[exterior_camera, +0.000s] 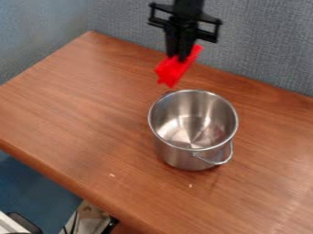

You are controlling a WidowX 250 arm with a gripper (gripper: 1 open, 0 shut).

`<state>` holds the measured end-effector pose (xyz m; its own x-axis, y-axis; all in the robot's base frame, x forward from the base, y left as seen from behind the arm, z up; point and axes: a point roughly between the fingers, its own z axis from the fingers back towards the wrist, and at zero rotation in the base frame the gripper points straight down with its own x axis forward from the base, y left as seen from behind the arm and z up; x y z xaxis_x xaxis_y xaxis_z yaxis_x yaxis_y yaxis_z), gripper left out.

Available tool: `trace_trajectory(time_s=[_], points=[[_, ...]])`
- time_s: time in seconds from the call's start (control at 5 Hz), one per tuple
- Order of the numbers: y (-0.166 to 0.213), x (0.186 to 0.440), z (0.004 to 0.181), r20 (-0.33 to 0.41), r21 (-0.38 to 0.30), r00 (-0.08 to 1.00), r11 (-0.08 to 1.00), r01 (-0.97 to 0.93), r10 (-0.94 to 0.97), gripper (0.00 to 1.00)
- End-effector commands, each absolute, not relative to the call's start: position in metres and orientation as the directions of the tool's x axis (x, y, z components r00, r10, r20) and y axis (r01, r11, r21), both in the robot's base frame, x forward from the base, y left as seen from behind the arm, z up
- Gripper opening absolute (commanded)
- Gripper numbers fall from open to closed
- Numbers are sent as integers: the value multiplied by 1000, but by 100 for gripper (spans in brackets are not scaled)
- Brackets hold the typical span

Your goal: Put the red object in the metal pot

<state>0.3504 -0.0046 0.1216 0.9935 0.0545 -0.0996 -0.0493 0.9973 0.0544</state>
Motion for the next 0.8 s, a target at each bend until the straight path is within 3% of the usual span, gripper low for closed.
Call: trace_trajectory(time_s=[0.0,0.2,0.4,0.6], points=[[-34,333,121,-46,40,999,999,-17,19,0],[-21,320,125,-11,22,998,997,-70,70,0],[-34,308,114,-3,21,1000,1000,-3,3,0],[-35,296,137,44,-4,999,1000,24,-24,0]])
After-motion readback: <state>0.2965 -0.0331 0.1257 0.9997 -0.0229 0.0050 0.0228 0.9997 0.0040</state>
